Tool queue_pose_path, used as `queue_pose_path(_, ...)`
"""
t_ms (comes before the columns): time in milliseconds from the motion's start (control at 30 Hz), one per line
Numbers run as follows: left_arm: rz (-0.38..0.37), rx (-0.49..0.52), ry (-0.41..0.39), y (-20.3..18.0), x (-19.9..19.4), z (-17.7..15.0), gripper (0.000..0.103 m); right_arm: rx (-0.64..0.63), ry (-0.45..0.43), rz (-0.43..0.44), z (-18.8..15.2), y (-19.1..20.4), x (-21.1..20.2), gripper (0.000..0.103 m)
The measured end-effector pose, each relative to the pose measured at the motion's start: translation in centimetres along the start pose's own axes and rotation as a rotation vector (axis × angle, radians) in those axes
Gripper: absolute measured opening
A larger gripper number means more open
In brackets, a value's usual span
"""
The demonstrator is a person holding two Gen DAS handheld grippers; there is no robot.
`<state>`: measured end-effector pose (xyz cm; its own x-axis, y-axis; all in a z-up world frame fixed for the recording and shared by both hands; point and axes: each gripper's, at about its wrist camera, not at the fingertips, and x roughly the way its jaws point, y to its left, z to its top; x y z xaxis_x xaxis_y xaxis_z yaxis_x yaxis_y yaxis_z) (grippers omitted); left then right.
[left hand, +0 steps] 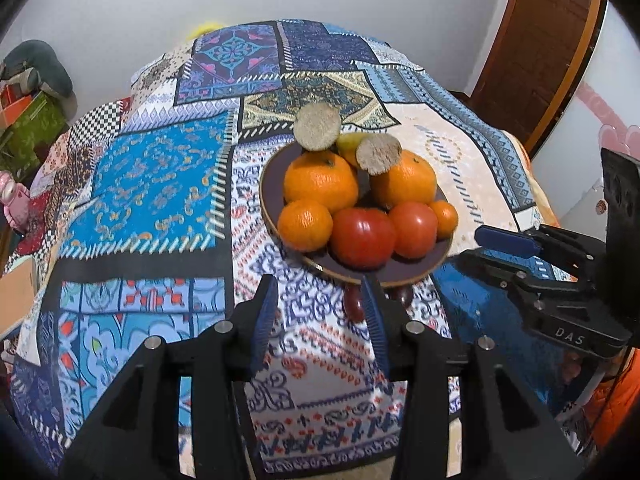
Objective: Organize fruits
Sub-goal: 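Move both tools toward the dark red grapes beside the plate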
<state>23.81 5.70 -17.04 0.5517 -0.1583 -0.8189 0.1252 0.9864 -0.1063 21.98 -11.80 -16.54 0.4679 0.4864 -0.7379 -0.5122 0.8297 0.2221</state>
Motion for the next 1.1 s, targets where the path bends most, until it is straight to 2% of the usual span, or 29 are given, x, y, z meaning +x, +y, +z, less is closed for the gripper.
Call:
queue_pose_path(400,-0.028,0.002,0.026,-0.5,0.9,-1.8,0.043,0.005,0.07,0.069,-0.7,2.0,2.8,0.037)
queue_pose_path(600,-0.027,-0.024,0.03,0.9,1.1,-2.2,0.043,-0.017,0.115,0.073,-0.7,2.8,4.6,0.037)
queue_pose_path(867,-0.041,-0.017,0.035,0.7,1.6,-2.2,0.043,-0.016,0.133,0.054,-0.7,3.2,5.5,0.037)
queue_pose_path(933,-0.044,-0.018,0.038,0.6,1.8,-2.2,0.043,-0.021,0.13,0.044,-0.7,3.2,5.6,0.035)
queue_pose_path(1033,-0.05,-0.017,0.046,0.3,2.0,-2.1,0.043,-0.03,0.127,0.04,-0.6,3.2,5.5,0.023)
queue_pose_path(1100,-0.055,-0.014,0.051,0.0,2.1,-2.1,0.043,-0.025,0.125,0.051,-0.7,2.8,5.3,0.023)
